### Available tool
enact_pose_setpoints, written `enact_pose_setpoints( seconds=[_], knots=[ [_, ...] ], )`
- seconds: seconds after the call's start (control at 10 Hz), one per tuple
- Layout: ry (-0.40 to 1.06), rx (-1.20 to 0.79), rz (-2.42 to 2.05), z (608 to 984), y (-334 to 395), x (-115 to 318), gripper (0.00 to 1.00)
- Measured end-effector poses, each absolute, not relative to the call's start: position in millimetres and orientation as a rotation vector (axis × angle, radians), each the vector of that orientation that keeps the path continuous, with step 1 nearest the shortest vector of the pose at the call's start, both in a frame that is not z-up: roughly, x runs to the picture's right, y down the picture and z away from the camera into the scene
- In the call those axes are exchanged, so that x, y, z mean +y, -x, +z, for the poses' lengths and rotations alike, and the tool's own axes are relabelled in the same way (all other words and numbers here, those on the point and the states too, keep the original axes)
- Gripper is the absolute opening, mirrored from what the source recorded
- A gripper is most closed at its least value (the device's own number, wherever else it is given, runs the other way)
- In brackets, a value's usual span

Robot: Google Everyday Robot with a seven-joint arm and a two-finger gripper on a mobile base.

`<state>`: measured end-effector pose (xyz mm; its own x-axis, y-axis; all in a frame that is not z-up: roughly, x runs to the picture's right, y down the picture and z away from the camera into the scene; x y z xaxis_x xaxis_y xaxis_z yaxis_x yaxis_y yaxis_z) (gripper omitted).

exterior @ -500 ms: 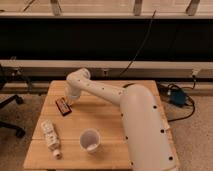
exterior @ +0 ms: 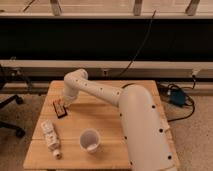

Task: Push the eraser across the table

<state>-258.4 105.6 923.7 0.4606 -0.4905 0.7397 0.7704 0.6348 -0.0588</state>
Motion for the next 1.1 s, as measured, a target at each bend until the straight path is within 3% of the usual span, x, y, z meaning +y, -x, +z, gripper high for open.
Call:
enact_pose_setpoints(
  seconds=[1.1],
  knots=[
    [0.425,-0.861,-0.881,914,292,121,0.06]
  ],
)
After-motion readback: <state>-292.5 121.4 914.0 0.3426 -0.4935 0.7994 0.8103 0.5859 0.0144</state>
